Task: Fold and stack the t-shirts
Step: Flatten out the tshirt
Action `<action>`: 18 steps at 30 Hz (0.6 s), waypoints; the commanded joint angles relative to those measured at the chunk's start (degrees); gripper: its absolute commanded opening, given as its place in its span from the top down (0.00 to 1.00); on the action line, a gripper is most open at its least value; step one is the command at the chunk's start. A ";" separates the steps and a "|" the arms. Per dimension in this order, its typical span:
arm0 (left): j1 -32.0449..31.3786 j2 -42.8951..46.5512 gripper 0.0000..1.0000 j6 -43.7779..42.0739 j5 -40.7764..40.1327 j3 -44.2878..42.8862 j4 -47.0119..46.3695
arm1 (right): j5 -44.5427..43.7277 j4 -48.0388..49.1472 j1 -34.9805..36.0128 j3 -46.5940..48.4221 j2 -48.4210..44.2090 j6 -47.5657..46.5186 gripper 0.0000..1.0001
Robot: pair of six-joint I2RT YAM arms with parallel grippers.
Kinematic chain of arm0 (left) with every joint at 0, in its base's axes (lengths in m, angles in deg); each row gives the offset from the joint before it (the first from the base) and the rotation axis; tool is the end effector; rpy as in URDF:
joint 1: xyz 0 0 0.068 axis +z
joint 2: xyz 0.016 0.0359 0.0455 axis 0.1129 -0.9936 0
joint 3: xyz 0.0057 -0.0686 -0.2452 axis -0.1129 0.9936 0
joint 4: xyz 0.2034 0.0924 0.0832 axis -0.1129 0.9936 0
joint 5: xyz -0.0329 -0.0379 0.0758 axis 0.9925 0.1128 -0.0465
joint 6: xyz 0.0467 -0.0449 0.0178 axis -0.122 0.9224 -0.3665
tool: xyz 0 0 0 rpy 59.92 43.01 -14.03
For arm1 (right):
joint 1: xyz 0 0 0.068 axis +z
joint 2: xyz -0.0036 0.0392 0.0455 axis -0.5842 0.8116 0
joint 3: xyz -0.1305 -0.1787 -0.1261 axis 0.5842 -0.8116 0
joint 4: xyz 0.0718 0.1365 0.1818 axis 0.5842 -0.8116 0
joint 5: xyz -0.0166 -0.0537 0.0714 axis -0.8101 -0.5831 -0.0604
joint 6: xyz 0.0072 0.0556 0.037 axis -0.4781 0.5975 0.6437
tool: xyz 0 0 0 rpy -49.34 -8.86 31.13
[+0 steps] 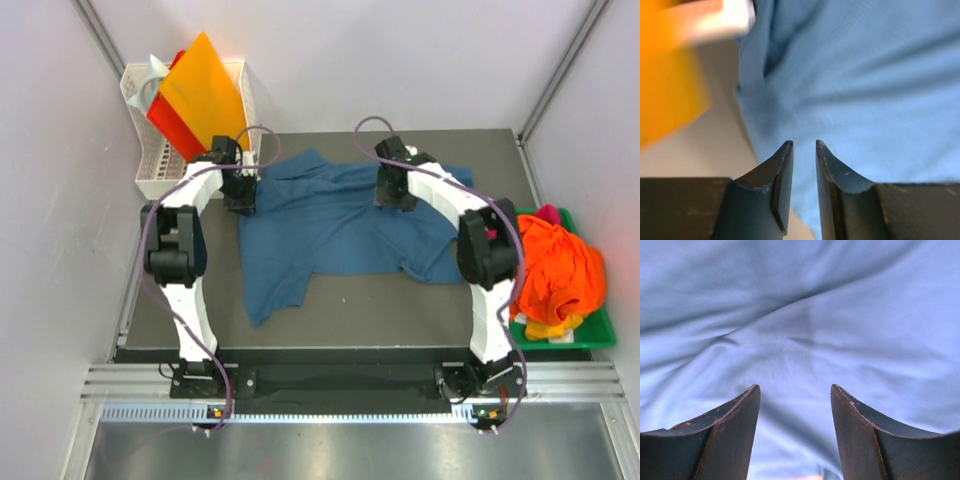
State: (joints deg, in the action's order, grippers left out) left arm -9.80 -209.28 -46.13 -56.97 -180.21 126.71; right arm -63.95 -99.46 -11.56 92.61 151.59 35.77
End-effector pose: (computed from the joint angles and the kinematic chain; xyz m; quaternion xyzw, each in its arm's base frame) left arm 0.4131 -0.0347 0.1781 0.0627 0.9756 -0.1009 0.1848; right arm 0.3932 0.1623 0.1857 0.0646 0.9671 -0.0117 0.2459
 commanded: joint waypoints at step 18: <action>0.24 40.91 0.72 -10.02 1.15 27.66 2.73 | -11.64 5.50 10.44 -42.70 -45.14 13.50 0.42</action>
State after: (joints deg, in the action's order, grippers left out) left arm -9.55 -174.44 -53.85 -54.17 -155.99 129.07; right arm -73.46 -94.91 -4.63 51.72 109.97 45.27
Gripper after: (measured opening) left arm 0.283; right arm 0.585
